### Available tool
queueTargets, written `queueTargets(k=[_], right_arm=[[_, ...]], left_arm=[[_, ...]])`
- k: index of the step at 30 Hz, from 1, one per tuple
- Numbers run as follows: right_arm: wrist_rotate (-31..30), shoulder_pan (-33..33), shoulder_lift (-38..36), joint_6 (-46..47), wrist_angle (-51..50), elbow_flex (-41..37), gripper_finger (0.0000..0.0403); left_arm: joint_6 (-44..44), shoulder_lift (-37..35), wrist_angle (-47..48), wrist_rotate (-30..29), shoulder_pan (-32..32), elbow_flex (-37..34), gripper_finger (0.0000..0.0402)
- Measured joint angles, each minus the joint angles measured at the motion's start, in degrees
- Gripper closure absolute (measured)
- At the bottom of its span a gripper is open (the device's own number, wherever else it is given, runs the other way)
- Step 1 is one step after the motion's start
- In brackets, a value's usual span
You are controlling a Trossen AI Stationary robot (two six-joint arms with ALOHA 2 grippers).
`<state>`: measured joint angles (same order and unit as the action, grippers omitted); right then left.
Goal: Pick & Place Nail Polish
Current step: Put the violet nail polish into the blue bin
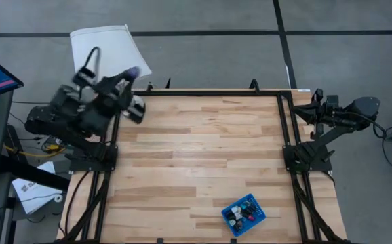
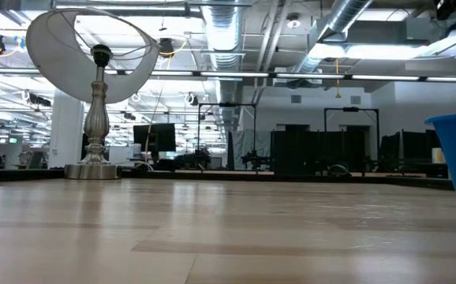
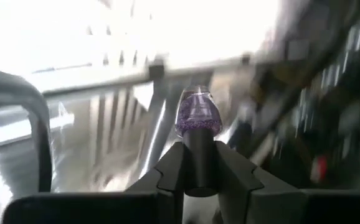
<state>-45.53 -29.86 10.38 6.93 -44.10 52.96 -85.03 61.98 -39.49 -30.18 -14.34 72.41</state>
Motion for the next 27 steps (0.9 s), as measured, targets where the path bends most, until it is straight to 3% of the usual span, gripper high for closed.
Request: queueTargets(k=[4,9,17,22,27], right_arm=[[0.0,0.0,0.0,-0.6,0.0,0.0,0.0403],[-0.7,0.0,0.0,-1.6,0.0,0.0,0.0403],[-1.1,0.0,0.0,-4.1,0.0,0.0,0.0403],[-1.1,0.0,0.0,-4.2,0.0,0.0,0.0403],[-1.1,0.0,0.0,-4.6,0.0,0.0,0.0403]], left_arm=[[3.8,-0.1,2.9,11.2,-3.4,4.5,0.035],[8.7,0.0,14.2,24.3,-7.2,10.5,0.0349],[23.4,-0.2,28.3,45.9,-9.0,16.5,0.0349],[33.3,-0.3,30.8,62.4,-9.0,18.4,0.0349],[42.8,-0.3,31.0,71.9,-9.0,18.4,0.0349]])
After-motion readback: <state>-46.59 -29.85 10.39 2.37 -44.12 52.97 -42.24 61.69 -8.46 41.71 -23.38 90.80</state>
